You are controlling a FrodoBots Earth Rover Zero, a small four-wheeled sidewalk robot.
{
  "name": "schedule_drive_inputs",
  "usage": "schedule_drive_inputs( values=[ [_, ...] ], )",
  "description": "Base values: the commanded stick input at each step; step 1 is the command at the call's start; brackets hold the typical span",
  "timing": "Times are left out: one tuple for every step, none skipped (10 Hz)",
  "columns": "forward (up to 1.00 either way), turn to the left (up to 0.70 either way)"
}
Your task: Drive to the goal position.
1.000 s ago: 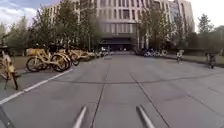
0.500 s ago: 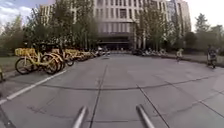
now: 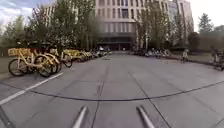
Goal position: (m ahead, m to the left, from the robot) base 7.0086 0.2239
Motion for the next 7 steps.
schedule_drive_inputs(
  values=[
    [0.7,0.0],
    [0.7,0.0],
    [0.7,0.0],
    [0.7,0.0],
    [0.7,0.0],
    [0.7,0.0],
    [0.7,0.0]
  ],
)
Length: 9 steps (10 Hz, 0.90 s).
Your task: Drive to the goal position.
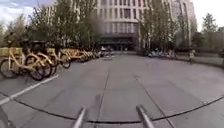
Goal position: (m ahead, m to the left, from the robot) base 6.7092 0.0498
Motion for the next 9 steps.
schedule_drive_inputs(
  values=[
    [0.7,-0.14],
    [0.7,-0.14],
    [0.7,-0.14],
    [0.7,-0.14],
    [0.7,-0.14],
    [0.7,0.0],
    [0.7,0.0],
    [0.7,0.0],
    [0.7,0.0]
  ],
)
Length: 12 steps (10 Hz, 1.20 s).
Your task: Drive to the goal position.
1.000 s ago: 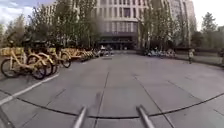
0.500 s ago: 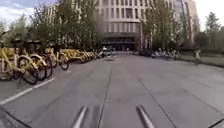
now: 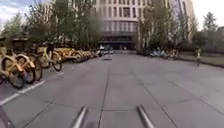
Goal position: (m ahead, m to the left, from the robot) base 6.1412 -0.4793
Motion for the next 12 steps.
schedule_drive_inputs(
  values=[
    [0.7,0.0],
    [0.7,0.0],
    [0.7,0.0],
    [0.7,0.0],
    [0.7,0.0],
    [0.7,-0.1],
    [0.7,-0.14],
    [0.7,-0.14],
    [0.7,-0.14],
    [0.7,-0.14],
    [0.7,-0.14],
    [0.7,-0.09]
  ],
)
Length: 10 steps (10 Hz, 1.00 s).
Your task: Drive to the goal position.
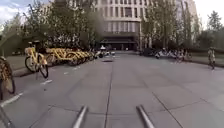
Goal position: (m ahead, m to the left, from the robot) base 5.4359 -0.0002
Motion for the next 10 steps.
schedule_drive_inputs(
  values=[
    [0.7,0.0],
    [0.7,0.0],
    [0.7,0.0],
    [0.7,0.0],
    [0.7,0.0],
    [0.7,0.0],
    [0.7,0.0],
    [0.7,0.0],
    [0.7,0.0],
    [0.7,0.0]
  ],
)
